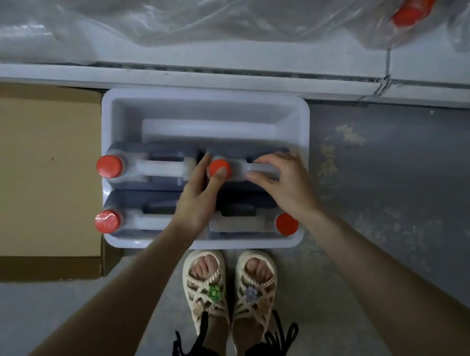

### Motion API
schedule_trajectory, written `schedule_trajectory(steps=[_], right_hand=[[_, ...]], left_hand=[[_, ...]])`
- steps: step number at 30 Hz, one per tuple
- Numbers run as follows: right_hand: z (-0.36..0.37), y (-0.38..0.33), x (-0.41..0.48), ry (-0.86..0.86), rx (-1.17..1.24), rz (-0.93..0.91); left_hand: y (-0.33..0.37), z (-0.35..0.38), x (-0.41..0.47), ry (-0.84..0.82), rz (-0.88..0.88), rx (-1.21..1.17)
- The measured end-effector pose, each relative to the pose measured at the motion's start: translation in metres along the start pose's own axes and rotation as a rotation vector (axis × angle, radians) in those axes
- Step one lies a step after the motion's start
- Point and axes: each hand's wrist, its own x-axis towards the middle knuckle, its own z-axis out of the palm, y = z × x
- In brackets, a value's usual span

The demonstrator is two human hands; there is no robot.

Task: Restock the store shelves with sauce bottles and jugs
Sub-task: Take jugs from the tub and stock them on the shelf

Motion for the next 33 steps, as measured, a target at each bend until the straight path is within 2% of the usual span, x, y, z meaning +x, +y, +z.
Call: schedule_trajectory(steps=[5, 8, 11, 14, 17, 22, 25, 33], right_hand=[[-0.004, -0.003, 0.01, -0.13, 0.078, 0.112], [-0.008, -0.009, 0.009, -0.105, 0.099, 0.164], [-0.027, -0.028, 0.0, -0.098, 0.156, 0.205], [-0.059, -0.057, -0.015, -0.115, 0.188, 0.213], [-0.094, -0.092, -0.036, -0.093, 0.218, 0.224], [-0.168, -0.171, -0.084, 0.006, 0.277, 0.238], [-0.225, -0.232, -0.116, 0.029, 0.247, 0.199], [-0.387, -0.411, -0.199, 0.073, 0.171, 0.058]], left_hand=[[0.006, -0.004, -0.002, -0.042, 0.031, -0.035], [0.013, -0.011, -0.005, -0.103, 0.049, -0.05], [0.024, -0.02, -0.017, -0.238, 0.073, -0.092], [0.046, -0.027, -0.038, -0.356, 0.154, -0.055], [0.077, -0.032, -0.069, -0.399, 0.206, -0.007], [0.153, -0.041, -0.134, -0.387, 0.294, 0.114], [0.207, -0.048, -0.177, -0.401, 0.382, 0.204], [0.364, -0.068, -0.312, -0.374, 0.652, 0.252]])
